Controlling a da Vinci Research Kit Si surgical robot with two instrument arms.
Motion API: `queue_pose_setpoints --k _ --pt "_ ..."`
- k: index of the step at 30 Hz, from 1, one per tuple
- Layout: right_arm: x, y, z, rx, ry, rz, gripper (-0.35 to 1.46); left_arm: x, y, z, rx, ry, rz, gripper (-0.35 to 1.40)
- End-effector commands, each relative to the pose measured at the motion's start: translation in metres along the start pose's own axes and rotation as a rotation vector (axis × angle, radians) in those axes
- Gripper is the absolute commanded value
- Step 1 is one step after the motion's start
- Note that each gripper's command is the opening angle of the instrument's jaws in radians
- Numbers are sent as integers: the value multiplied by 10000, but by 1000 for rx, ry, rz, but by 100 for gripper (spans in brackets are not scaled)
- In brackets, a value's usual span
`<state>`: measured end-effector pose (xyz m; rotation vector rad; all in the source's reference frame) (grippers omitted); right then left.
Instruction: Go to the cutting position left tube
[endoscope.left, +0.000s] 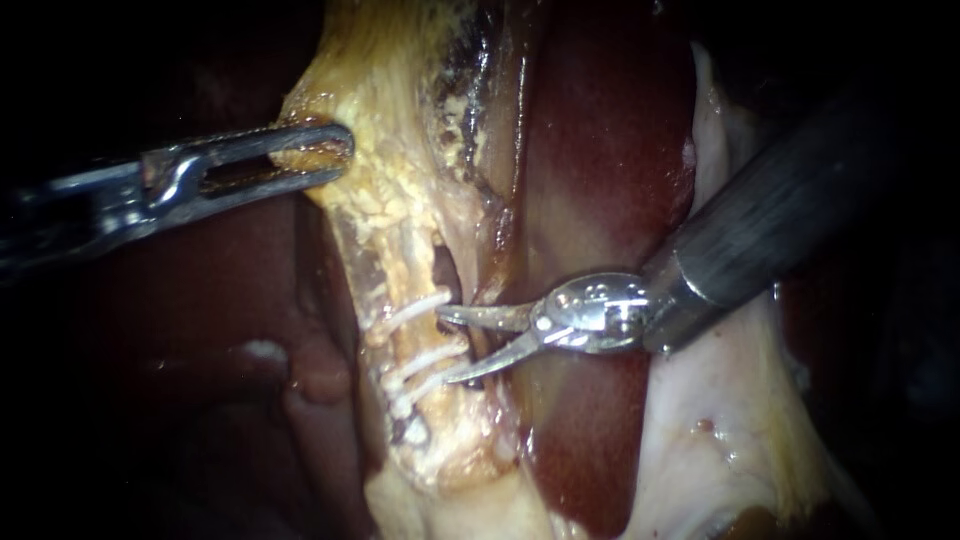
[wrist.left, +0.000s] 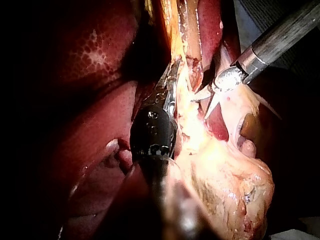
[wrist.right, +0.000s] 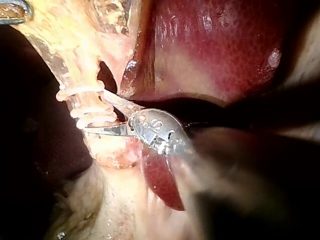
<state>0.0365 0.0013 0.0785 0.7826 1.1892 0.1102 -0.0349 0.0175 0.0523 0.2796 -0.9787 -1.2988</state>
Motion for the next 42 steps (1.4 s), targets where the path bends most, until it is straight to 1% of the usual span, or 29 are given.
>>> queue_pose_setpoints --k 1,3,8,14,20,23,28,33,36,38,42 --pt "4 -1 -1 3 11 0 140 0 1 1 0 0 0 -35" --pt "11 -2 -1 17 27 -4 140 0 4 1 -2 -1 0 -35" --pt "24 -1 7 43 39 -7 140 1 11 4 -6 -3 1 -35" --pt "33 5 22 82 58 5 140 1 10 4 -7 -3 1 -35" --pt "39 9 35 120 57 40 136 1 11 5 -7 -3 1 -35" --pt "39 11 40 139 53 72 136 1 10 5 -7 -3 1 -35" --pt "33 12 46 165 44 129 135 1 10 5 -7 -3 1 -35" --pt "25 13 43 170 39 196 135 1 10 4 -7 -3 1 -35" --pt "20 15 38 171 38 214 135 1 9 3 -7 -3 1 -35" --pt "18 16 35 176 36 243 135 1 8 2 -7 -3 1 -35" --pt "16 20 34 168 32 243 135 0 8 2 -8 -3 1 -35"
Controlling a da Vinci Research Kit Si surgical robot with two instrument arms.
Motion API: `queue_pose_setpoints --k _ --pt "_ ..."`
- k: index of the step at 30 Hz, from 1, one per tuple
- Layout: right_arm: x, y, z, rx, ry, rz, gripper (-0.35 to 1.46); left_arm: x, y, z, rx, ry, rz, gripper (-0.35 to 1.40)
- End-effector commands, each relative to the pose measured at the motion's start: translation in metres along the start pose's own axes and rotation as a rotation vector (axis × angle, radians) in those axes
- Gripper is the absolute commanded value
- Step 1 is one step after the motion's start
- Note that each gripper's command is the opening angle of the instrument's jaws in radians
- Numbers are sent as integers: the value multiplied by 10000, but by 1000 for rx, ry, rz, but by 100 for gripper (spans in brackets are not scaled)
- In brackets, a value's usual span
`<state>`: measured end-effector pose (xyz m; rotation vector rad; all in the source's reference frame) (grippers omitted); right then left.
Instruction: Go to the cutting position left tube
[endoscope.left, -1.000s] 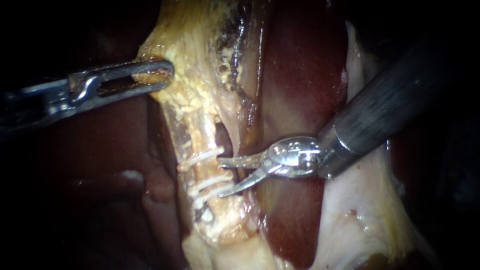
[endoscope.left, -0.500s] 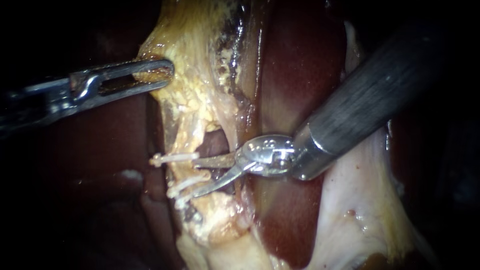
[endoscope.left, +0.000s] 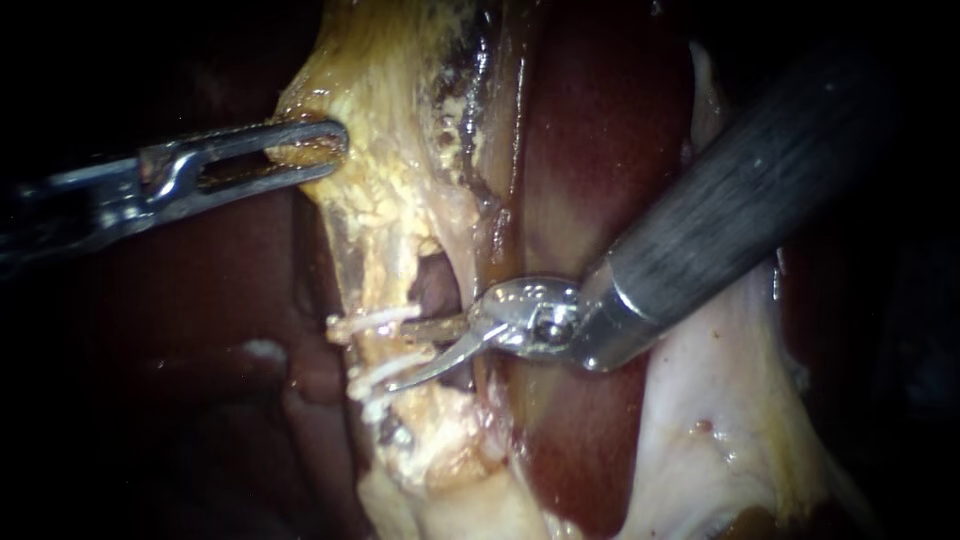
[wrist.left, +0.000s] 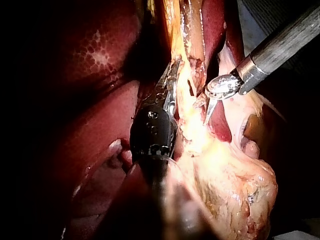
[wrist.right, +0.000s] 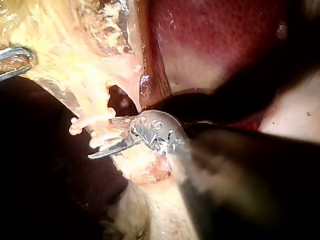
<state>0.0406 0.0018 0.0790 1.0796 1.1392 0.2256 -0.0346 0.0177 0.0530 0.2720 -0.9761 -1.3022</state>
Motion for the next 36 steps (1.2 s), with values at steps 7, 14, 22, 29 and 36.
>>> queue_pose_setpoints --k 7,14,22,29,36 --pt "5 4 7 -7 -1 -1 135 0 -1 1 -1 -1 0 -35" --pt "13 -5 8 36 30 -3 135 0 -1 1 -1 -1 0 -35" --pt "19 -18 12 112 19 -26 125 -2 15 7 -12 -4 0 -35" --pt "20 -16 18 117 25 -34 123 -1 29 16 -21 -9 2 -35" --pt "17 -5 40 124 41 -24 125 0 20 23 -28 -13 0 -35"
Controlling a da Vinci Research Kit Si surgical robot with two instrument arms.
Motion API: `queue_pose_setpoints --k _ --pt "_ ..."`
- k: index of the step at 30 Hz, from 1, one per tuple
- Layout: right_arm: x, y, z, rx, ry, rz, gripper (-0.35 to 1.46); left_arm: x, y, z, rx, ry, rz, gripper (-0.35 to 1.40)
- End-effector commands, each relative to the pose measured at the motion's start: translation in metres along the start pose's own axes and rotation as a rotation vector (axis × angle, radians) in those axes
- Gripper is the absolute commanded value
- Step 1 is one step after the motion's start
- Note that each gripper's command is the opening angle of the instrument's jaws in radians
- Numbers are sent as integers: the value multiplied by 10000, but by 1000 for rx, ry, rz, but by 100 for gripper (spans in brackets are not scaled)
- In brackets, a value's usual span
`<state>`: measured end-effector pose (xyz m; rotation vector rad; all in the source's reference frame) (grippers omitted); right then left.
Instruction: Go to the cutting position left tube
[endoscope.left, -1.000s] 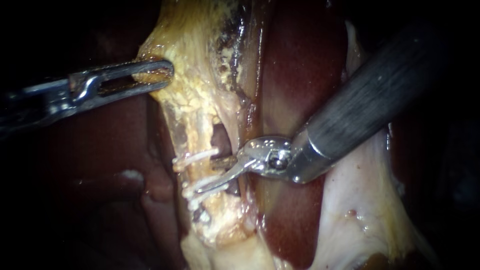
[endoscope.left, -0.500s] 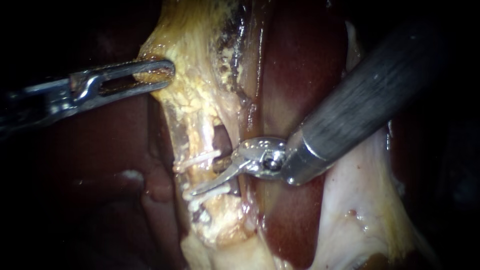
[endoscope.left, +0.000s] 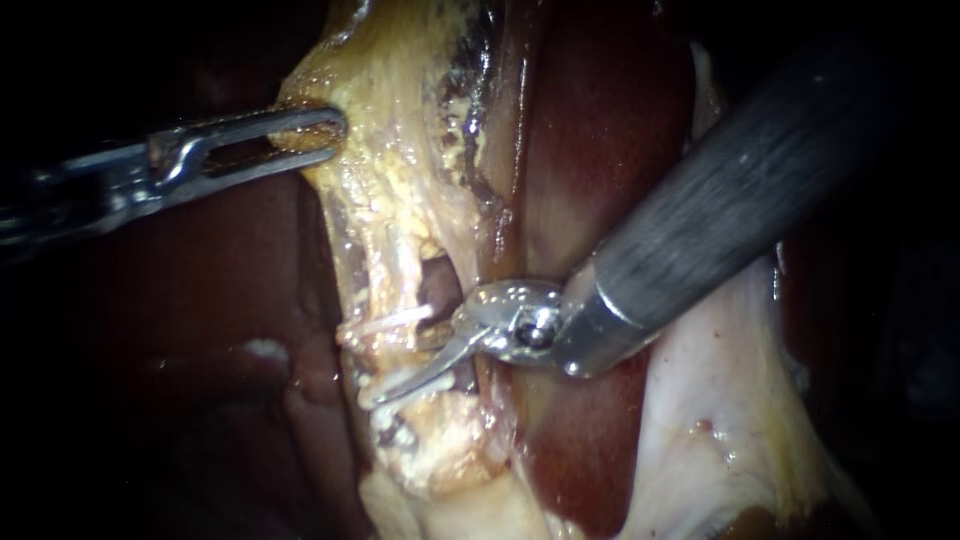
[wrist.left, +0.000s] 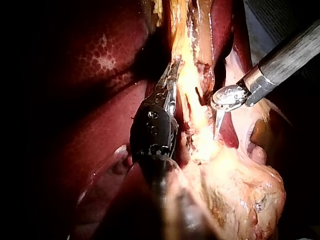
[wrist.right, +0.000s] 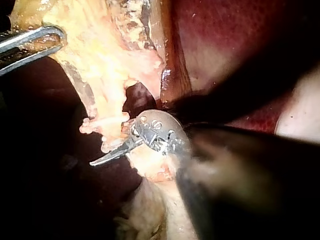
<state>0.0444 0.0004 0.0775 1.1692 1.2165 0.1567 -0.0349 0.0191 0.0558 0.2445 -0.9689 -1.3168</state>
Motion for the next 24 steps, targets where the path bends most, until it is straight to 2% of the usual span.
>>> queue_pose_setpoints --k 1,12,24 --pt "0 3 4 5 9 10 125 0 -1 1 -5 -2 0 -35" --pt "10 17 10 30 87 115 123 1 -5 2 -3 -1 -1 -35" --pt "10 15 8 37 104 185 123 2 -4 4 0 -1 0 -35"
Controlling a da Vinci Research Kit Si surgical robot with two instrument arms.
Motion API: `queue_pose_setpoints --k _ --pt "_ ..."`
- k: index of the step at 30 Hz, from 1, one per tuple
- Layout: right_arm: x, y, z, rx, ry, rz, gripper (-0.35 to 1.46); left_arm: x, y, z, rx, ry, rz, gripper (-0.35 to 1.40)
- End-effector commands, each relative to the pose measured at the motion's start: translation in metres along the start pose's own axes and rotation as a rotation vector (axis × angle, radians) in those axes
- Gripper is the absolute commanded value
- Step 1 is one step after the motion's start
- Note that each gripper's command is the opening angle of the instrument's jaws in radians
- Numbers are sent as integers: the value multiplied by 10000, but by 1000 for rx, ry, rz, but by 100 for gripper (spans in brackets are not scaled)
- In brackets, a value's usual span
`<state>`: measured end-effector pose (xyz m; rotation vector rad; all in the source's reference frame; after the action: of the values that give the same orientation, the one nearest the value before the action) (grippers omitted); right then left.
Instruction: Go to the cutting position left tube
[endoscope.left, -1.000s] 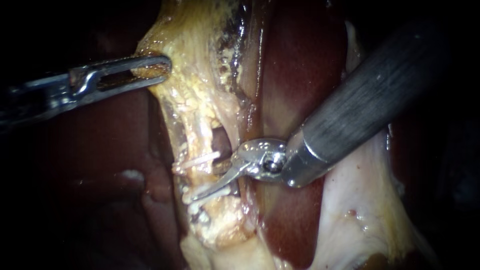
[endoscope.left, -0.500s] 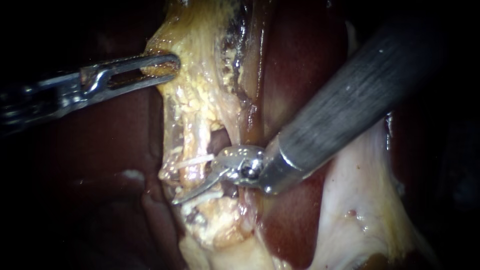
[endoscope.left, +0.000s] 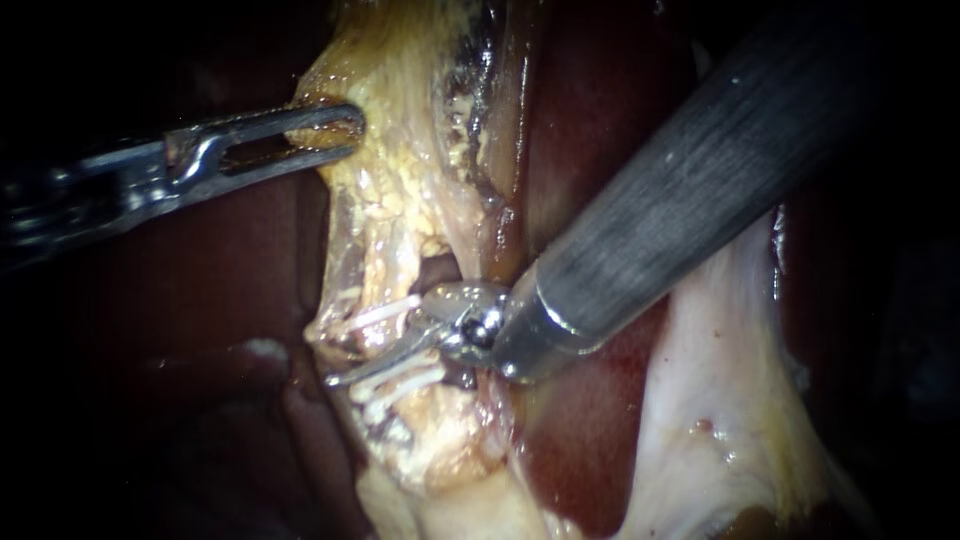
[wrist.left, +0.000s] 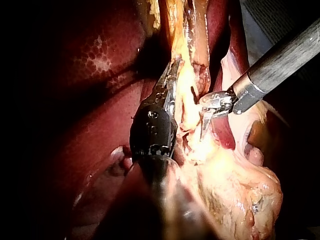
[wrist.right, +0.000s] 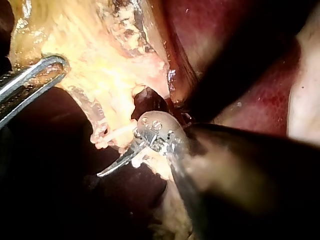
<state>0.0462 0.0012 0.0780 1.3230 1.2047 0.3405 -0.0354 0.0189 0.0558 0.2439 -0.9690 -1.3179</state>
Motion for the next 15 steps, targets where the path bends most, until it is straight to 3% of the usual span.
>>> queue_pose_setpoints --k 1,15 --pt "0 0 0 -2 -1 -3 123 0 1 0 1 0 0 -35" --pt "0 0 0 -2 0 9 121 1 0 1 0 0 1 -35"
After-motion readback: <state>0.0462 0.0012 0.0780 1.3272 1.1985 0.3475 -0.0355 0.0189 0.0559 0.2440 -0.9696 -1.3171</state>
